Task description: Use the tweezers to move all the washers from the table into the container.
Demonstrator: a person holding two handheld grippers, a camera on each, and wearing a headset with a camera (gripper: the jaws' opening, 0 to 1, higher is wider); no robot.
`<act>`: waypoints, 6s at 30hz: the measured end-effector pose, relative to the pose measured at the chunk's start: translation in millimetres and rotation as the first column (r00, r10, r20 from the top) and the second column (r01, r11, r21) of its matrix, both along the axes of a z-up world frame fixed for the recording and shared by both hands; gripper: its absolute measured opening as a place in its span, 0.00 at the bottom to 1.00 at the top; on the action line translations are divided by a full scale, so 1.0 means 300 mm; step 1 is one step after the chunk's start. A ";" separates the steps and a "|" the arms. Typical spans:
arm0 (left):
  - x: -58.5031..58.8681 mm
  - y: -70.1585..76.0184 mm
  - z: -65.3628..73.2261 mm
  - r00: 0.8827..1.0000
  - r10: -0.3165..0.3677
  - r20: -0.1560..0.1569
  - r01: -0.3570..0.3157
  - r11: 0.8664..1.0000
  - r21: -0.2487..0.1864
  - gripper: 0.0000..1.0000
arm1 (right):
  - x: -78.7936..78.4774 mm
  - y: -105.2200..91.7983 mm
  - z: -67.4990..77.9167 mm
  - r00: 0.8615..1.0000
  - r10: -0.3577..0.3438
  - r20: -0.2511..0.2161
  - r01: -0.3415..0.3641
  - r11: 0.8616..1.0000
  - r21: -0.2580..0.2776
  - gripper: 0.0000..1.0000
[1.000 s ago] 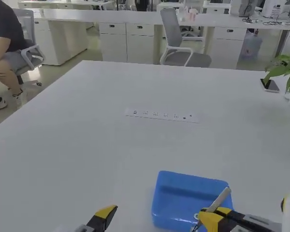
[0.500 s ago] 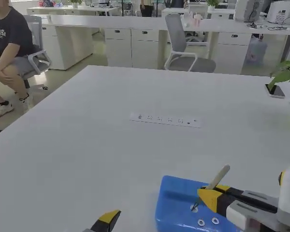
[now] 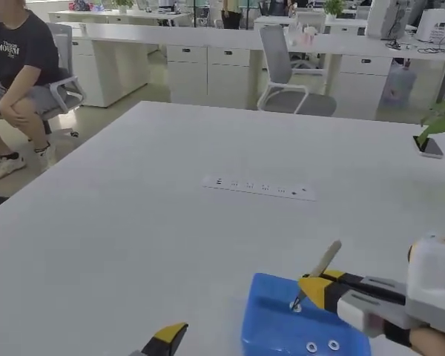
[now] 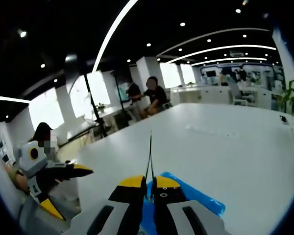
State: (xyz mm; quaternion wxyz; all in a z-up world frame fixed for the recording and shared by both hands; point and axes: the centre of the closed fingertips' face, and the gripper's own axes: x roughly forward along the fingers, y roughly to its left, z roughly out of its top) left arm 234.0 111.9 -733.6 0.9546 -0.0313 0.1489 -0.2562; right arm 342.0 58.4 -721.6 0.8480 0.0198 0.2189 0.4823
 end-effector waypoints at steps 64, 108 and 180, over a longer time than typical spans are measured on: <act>0.002 0.014 -0.003 1.000 0.006 0.006 -0.006 1.000 -0.008 0.86 | 0.055 -0.027 -0.294 0.991 -0.015 -0.131 -0.007 0.986 -0.167 0.04; 0.002 0.004 0.002 1.000 -0.002 0.005 0.002 1.000 -0.008 0.86 | -0.218 -0.006 -0.212 0.994 0.084 -0.064 -0.085 0.996 -0.025 0.03; 0.006 0.019 0.013 1.000 0.013 0.026 -0.012 0.999 -0.040 0.87 | -0.244 -0.030 -0.130 0.982 0.189 -0.027 -0.191 0.974 -0.126 0.03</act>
